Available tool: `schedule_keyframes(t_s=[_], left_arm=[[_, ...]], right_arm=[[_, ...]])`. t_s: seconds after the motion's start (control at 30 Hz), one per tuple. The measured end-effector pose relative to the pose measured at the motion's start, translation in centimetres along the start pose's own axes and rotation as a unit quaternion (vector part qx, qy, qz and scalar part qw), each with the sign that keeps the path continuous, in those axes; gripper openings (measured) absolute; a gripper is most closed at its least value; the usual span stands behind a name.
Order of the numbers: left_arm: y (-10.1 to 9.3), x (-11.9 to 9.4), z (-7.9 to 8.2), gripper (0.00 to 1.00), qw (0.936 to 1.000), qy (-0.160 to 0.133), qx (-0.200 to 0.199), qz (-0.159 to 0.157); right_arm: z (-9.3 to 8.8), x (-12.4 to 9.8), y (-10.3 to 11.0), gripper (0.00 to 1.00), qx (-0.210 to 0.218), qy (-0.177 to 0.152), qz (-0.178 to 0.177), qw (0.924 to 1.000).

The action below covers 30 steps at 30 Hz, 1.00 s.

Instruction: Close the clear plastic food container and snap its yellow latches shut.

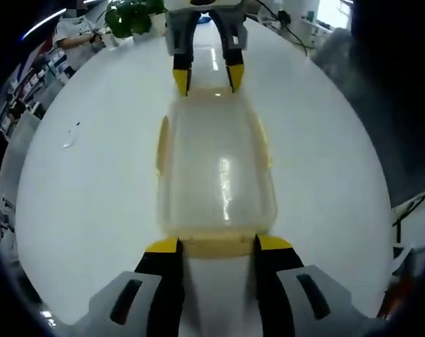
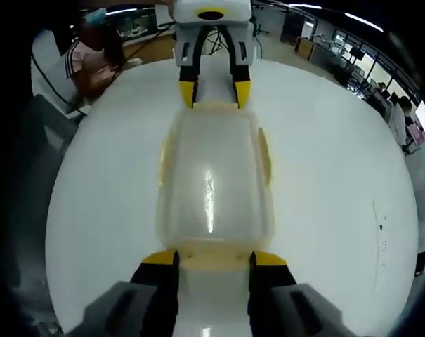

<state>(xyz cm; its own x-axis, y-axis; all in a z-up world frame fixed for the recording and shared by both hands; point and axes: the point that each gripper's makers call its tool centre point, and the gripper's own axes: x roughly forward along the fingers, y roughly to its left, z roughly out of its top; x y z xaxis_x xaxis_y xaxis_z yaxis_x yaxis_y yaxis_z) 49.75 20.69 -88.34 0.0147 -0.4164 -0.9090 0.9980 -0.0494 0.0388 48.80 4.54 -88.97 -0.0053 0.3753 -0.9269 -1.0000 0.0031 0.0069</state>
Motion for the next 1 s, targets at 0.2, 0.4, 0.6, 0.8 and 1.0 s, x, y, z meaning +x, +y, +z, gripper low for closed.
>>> schedule_keyframes(t_s=[0.2, 0.4, 0.6, 0.8, 1.0], left_arm=[[0.0, -1.1, 0.8, 0.36, 0.9998, -0.005, -0.02, -0.005], [1.1, -2.6, 1.7, 0.36, 0.9996, -0.006, -0.029, 0.005], [2.1, -5.6, 3.0, 0.36, 0.9997, 0.004, -0.012, 0.023], [2.9, -7.9, 4.0, 0.36, 0.999, -0.004, -0.017, 0.041], [2.7, -8.3, 4.5, 0.36, 0.9989, -0.001, -0.009, 0.046]], right_arm=[[0.1, -1.4, 0.0, 0.36, -0.009, 0.003, 0.002, 1.0], [0.9, -3.5, -0.9, 0.36, -0.013, -0.003, -0.009, 0.9999], [1.9, -6.1, -1.6, 0.36, -0.024, -0.009, -0.028, 0.9993], [2.9, -8.5, -2.3, 0.36, -0.021, -0.024, -0.043, 0.9986], [2.9, -8.6, -2.3, 0.36, -0.027, -0.022, -0.055, 0.9979]])
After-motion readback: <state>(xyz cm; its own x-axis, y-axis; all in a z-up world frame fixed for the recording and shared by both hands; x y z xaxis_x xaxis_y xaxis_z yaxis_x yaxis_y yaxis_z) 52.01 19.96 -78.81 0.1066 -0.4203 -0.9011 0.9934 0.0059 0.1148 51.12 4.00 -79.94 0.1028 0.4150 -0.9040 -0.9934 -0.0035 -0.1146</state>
